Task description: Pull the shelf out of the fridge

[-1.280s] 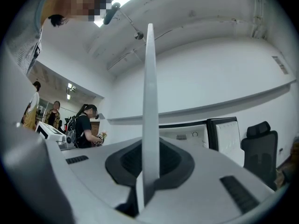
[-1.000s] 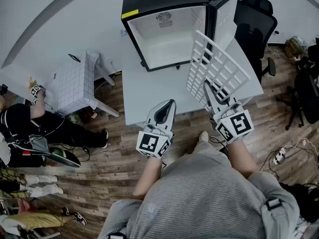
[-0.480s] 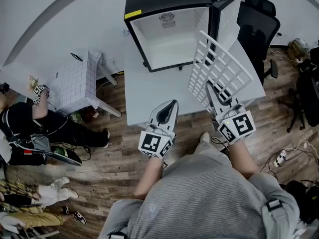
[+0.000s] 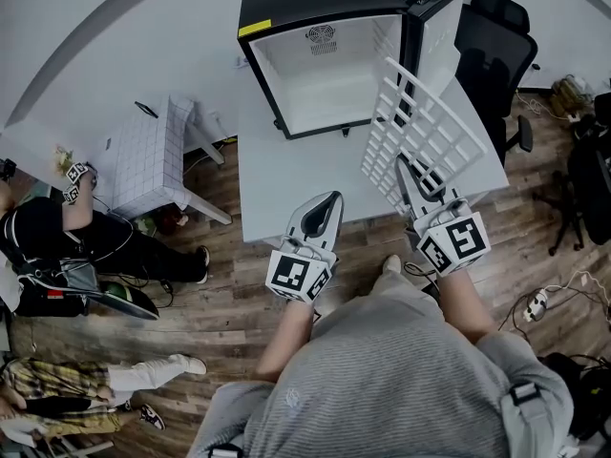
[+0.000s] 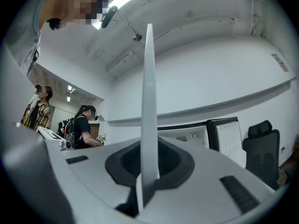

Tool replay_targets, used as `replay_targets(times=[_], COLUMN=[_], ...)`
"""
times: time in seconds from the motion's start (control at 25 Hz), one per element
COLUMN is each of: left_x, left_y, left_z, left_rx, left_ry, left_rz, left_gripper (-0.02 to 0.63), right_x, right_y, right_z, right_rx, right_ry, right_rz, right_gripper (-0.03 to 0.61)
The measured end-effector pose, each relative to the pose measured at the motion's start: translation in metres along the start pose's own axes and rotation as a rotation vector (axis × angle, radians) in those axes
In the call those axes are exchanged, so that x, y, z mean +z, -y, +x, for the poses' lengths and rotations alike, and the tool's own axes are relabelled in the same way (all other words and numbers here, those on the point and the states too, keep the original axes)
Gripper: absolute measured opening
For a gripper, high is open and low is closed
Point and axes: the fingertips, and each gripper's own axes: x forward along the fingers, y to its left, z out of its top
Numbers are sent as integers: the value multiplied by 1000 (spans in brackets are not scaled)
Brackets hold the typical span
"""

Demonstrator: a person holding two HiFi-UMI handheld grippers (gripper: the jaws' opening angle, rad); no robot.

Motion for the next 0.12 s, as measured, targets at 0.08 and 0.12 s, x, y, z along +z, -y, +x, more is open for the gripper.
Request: replay_targets(times=[0.08,0.12], left_x=[0,1], left_y=[-1,-2], left_z=[4,6], left_rx=[-1,-2], left_ry=[-2,-4], left_rz=[-1,-2], left_gripper=[12,12], right_x=[0,0], right_y=[3,5], right_z=[3,5], right_rx=[-1,-2], right_ry=[-2,-3], right_rz=[1,2], right_gripper=[32,32])
